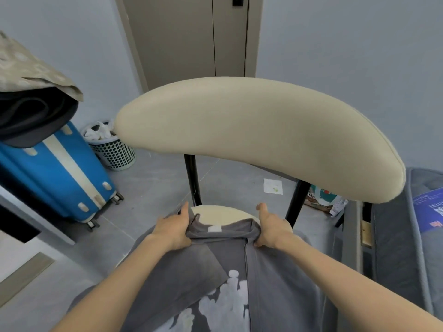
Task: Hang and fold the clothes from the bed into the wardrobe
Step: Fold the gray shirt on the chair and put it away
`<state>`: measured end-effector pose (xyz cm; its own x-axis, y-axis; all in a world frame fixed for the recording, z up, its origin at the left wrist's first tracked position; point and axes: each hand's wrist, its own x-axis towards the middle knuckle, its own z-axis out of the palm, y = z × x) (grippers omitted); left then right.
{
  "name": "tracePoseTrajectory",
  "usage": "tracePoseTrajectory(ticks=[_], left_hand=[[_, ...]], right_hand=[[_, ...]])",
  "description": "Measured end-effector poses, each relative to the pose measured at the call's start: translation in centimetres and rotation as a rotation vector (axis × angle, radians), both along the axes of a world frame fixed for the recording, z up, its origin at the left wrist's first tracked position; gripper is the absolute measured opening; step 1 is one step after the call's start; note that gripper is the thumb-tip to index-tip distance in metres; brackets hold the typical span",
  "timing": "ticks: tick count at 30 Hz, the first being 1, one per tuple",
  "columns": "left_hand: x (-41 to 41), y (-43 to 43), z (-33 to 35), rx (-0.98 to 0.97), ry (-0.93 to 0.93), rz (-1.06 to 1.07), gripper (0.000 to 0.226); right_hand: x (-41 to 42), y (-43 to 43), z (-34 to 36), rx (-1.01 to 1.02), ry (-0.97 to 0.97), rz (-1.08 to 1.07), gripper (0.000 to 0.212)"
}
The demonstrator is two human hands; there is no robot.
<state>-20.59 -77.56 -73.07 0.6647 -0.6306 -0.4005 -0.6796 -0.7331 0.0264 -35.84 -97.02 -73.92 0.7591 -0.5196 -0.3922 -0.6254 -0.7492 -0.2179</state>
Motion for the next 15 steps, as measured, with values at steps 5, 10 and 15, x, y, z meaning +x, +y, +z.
tracePoseTrajectory(ticks=[5, 10, 15], left_hand=[[-2.1, 1.9, 2.2, 0.207, -0.062, -0.132, 0.064], [-4.0, 3.3, 4.0, 0.257, -0.355, -0.342, 0.037], [-4.0, 5.2, 6.5, 0.231, -0.373, -0.629, 0.049]], right_hand=[[-2.7, 1.2, 0.6, -0.232, -0.113, 0.200, 0.031], [-4.7, 1.6, 3.1, -0.237, -0.180, 0.419, 0.015], [-5.7, 1.5, 6.1, -0.138, -0.205, 0.354, 0.028]])
